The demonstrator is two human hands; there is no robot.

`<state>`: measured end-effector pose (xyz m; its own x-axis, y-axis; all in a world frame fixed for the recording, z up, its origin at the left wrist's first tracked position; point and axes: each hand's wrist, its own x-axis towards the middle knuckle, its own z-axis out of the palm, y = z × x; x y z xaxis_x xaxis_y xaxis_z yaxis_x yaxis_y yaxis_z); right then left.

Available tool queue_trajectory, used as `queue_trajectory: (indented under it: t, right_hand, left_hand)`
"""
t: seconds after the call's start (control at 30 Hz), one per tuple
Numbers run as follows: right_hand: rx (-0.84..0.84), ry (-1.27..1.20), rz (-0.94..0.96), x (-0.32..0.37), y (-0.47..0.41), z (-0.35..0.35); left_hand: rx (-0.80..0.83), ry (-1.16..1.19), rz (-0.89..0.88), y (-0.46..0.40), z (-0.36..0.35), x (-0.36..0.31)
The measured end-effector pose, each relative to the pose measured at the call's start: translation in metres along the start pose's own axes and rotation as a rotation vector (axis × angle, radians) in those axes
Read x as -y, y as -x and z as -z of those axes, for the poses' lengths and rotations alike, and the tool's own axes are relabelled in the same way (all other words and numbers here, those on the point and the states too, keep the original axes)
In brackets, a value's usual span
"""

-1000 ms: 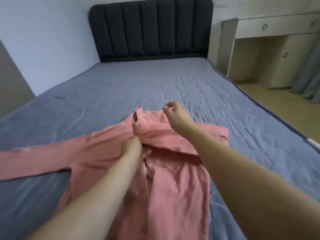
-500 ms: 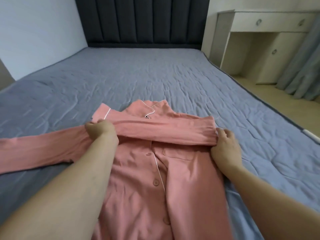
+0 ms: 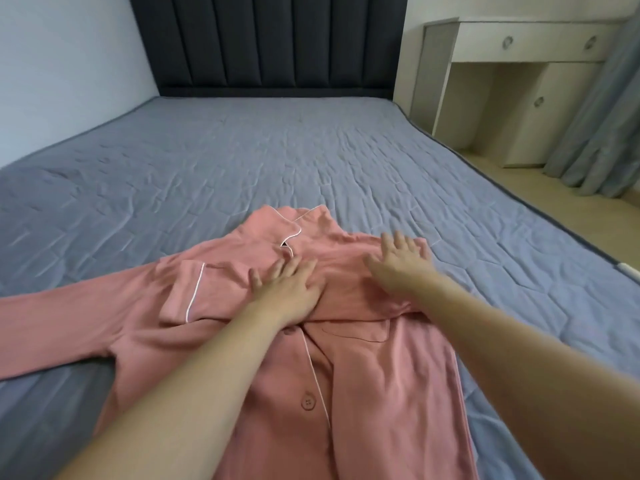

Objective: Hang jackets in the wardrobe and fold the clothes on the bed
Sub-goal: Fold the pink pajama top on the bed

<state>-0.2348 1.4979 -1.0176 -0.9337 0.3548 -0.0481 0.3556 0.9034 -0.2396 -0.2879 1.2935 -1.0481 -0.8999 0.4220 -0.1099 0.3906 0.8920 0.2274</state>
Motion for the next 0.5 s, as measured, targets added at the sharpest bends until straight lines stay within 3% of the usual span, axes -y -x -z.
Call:
queue_trajectory:
  t: [0.13, 0.3, 0.5]
  right_hand:
    - [-0.128, 0.068, 0.010, -0.023, 0.010, -0.069]
    - [-0.135, 0.078, -0.016, -0.023, 0.008, -0.066]
    - [0.000, 0.127, -0.174, 0.007, 0.012, -0.045]
  left_hand:
    - [-0.027, -0.056, 0.008, -0.002, -0.020, 0.033]
    - [-0.035, -0.082, 0.002, 0.006, -0.014, 0.058]
    - [0.022, -0.191, 0.276, 0.056, 0.017, 0.137]
